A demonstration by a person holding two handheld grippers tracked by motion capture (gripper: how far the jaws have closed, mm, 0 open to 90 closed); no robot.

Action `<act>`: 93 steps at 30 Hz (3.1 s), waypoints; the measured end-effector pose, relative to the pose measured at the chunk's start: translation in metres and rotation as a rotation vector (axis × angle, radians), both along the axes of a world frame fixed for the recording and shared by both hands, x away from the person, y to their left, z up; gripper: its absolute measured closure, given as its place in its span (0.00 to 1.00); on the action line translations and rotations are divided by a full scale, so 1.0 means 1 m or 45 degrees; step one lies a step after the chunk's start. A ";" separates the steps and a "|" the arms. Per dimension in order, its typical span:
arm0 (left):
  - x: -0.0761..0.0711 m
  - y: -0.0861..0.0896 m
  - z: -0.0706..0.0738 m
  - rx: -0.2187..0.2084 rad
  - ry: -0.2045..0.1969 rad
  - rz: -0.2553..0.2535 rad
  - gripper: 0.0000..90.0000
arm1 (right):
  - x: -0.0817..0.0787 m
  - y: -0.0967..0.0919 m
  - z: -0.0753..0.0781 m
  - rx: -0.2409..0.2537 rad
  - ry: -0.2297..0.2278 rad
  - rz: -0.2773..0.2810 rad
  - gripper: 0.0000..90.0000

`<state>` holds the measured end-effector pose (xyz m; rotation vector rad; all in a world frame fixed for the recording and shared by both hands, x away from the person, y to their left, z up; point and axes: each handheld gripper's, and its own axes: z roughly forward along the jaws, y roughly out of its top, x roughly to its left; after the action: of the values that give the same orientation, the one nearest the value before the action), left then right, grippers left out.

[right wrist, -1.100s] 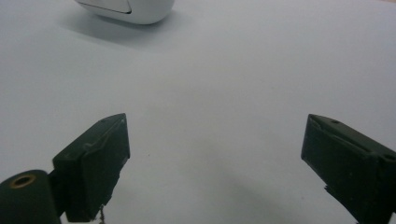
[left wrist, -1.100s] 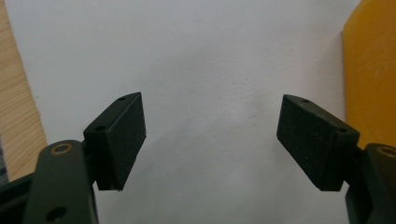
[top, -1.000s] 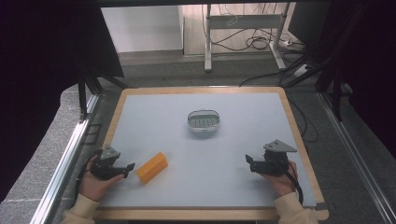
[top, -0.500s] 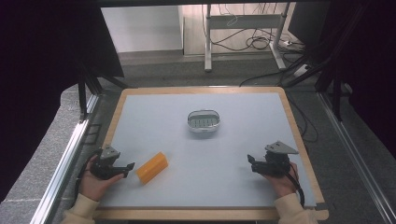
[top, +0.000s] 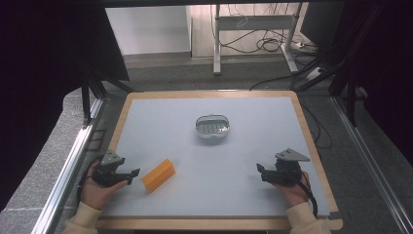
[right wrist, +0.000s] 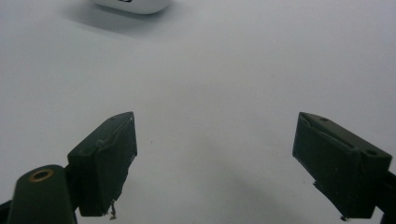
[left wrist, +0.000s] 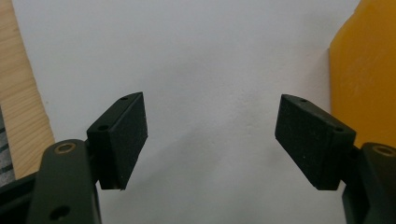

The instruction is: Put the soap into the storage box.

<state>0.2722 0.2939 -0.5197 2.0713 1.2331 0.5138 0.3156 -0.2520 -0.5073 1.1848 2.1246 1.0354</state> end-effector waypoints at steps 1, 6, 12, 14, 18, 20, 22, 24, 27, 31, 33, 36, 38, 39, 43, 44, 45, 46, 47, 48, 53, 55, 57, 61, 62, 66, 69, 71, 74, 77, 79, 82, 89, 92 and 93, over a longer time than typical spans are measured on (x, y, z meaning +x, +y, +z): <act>0.000 0.000 0.001 0.001 -0.001 0.000 0.28 | 0.000 0.000 0.000 -0.001 0.001 -0.001 0.16; -0.002 0.001 0.007 0.001 -0.002 -0.005 0.30 | 0.001 0.001 -0.001 -0.007 0.007 0.001 0.16; -0.003 0.001 0.023 -0.038 0.019 -0.017 0.30 | 0.000 0.002 0.000 -0.018 0.001 0.012 0.16; -0.003 0.001 0.029 -0.040 0.015 -0.020 0.29 | 0.000 0.002 -0.001 -0.017 0.001 0.015 0.16; -0.003 0.002 0.036 -0.048 0.017 -0.024 0.30 | 0.000 0.002 -0.001 -0.017 0.004 0.021 0.16; -0.001 0.003 0.039 -0.053 0.026 -0.020 0.30 | 0.000 0.002 -0.001 -0.017 0.004 0.026 0.16; -0.001 0.003 0.040 -0.045 0.027 -0.025 0.30 | 0.000 0.002 -0.001 -0.015 0.004 0.027 0.16; 0.001 0.001 0.047 -0.032 0.034 -0.037 0.29 | -0.001 0.002 -0.001 -0.014 0.002 0.028 0.16; 0.002 -0.001 0.054 -0.016 0.038 -0.051 0.29 | -0.002 0.002 0.000 -0.017 0.000 0.029 0.16; 0.004 -0.006 0.066 -0.005 0.034 -0.067 0.29 | -0.003 0.004 0.001 -0.025 -0.009 0.033 0.16; 0.005 -0.007 0.070 0.006 0.040 -0.081 0.29 | -0.003 0.003 0.001 -0.030 -0.011 0.031 0.16; 0.007 -0.010 0.073 0.001 0.044 -0.091 0.29 | -0.003 0.003 0.002 -0.027 -0.006 0.029 0.16; 0.008 -0.012 0.075 0.001 0.028 -0.094 0.29 | -0.003 0.002 0.001 -0.029 -0.005 0.028 0.16; 0.008 -0.016 0.078 -0.004 0.021 -0.108 0.29 | -0.002 0.002 0.001 -0.030 -0.003 0.027 0.16; 0.009 -0.023 0.085 0.005 0.010 -0.138 0.29 | -0.002 0.003 0.000 -0.036 -0.003 0.030 0.16; 0.009 -0.025 0.086 0.005 0.011 -0.143 0.29 | -0.002 0.003 0.000 -0.040 -0.003 0.030 0.16; 0.009 -0.027 0.087 0.005 0.013 -0.148 0.29 | -0.002 0.003 0.001 -0.041 -0.003 0.032 0.16; 0.009 -0.027 0.087 0.005 0.013 -0.148 0.29 | -0.002 0.003 0.001 -0.041 -0.003 0.032 0.16; 0.009 -0.029 0.088 0.007 0.012 -0.157 0.29 | -0.003 0.003 0.001 -0.041 -0.004 0.032 0.16; 0.009 -0.031 0.089 0.000 0.006 -0.162 0.30 | -0.003 0.004 0.001 -0.040 -0.005 0.032 0.16; 0.010 -0.039 0.089 -0.023 0.018 -0.179 0.30 | -0.002 0.004 -0.001 -0.053 0.003 0.038 0.15; 0.012 -0.043 0.088 -0.023 0.024 -0.189 0.30 | -0.002 0.005 -0.001 -0.053 0.005 0.039 0.15; 0.013 -0.046 0.087 -0.014 0.031 -0.199 0.30 | -0.002 0.005 -0.001 -0.058 0.004 0.039 0.15; 0.012 -0.051 0.084 -0.013 0.041 -0.217 0.30 | -0.002 0.005 -0.001 -0.067 0.005 0.038 0.15; 0.012 -0.053 0.083 -0.009 0.045 -0.223 0.30 | -0.002 0.005 -0.001 -0.071 0.004 0.040 0.15; 0.012 -0.057 0.080 0.007 0.060 -0.237 0.30 | -0.002 0.006 -0.001 -0.085 -0.001 0.043 0.15; 0.013 -0.061 0.076 0.031 0.079 -0.256 0.30 | -0.002 0.006 -0.002 -0.089 0.000 0.042 0.15; 0.013 -0.062 0.074 0.038 0.090 -0.262 0.30 | -0.002 0.006 -0.002 -0.091 -0.002 0.042 0.15; 0.014 -0.063 0.073 0.034 0.102 -0.266 0.31 | -0.002 0.005 -0.002 -0.092 -0.001 0.040 0.15; 0.014 -0.066 0.070 0.050 0.118 -0.273 0.31 | -0.002 0.005 -0.002 -0.099 -0.001 0.041 0.15; 0.015 -0.068 0.068 0.063 0.131 -0.283 0.31 | -0.001 0.005 -0.003 -0.107 -0.003 0.042 0.15; 0.016 -0.071 0.066 0.076 0.142 -0.291 0.31 | -0.001 0.005 -0.003 -0.111 -0.001 0.039 0.15; 0.019 -0.079 0.057 0.103 0.187 -0.304 0.31 | -0.001 0.006 -0.004 -0.114 0.002 0.038 0.15; 0.021 -0.082 0.054 0.114 0.207 -0.316 0.31 | -0.001 0.006 -0.004 -0.117 0.001 0.037 0.15; 0.024 -0.085 0.053 0.128 0.220 -0.321 0.31 | -0.001 0.006 -0.004 -0.120 0.004 0.034 0.15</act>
<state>0.2958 0.2086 -0.4669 2.3562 1.0364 0.2909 0.3146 -0.2462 -0.5113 1.1169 2.1725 0.9344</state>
